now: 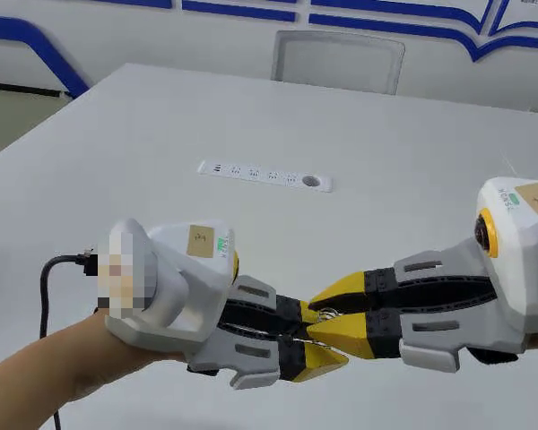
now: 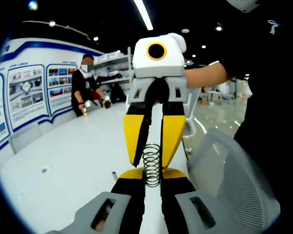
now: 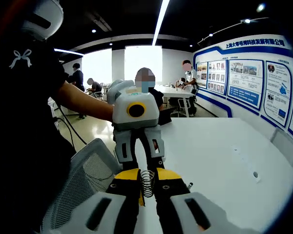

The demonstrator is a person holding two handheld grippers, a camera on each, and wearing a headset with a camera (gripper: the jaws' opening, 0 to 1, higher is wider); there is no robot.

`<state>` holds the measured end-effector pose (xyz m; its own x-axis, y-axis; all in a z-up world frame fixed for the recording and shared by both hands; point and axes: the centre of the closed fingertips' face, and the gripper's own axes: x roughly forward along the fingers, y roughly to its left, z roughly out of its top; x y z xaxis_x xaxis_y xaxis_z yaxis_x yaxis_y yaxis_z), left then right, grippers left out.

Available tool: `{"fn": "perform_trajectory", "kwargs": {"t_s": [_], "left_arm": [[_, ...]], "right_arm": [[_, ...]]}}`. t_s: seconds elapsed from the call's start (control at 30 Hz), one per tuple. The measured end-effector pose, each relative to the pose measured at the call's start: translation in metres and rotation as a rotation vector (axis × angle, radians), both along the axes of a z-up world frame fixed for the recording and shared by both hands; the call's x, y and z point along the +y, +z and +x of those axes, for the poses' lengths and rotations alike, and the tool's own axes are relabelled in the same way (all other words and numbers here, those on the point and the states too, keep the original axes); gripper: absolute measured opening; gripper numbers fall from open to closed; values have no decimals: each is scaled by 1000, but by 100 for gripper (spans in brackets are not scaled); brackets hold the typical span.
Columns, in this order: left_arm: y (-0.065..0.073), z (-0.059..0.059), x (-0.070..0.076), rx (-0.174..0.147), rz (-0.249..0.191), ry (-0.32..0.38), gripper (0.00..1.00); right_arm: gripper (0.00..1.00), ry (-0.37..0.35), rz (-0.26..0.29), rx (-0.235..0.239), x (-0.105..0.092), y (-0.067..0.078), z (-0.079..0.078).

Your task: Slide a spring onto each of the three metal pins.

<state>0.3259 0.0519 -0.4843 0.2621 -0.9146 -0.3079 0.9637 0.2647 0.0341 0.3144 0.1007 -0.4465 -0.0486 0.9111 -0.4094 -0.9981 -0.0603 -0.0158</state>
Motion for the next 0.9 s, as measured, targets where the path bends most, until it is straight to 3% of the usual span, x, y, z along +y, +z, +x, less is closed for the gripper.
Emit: {"fn": "perform_trajectory", "kwargs": {"t_s": [0.37, 0.5, 0.57, 0.73, 0.8, 0.9], "left_arm": [[-2, 1, 2, 0, 10, 7, 10], [-3, 3, 5, 17, -1, 26, 11], [-3, 4, 6, 45, -14, 31, 11], [-9, 7, 10, 47, 13, 40, 16], [-8, 8, 12, 44, 6, 49, 18], [-5, 12, 17, 69, -22, 68, 21]], "right_arm": [[11, 2, -15, -23, -1, -1, 2], [11, -6, -19, -40, -1, -2, 4], [11, -6, -16, -33, -1, -2, 6], [11, -20, 10, -34, 1, 5, 14], [11, -24, 2, -48, 1, 6, 19], [11, -37, 1, -51, -3, 7, 27]]}}
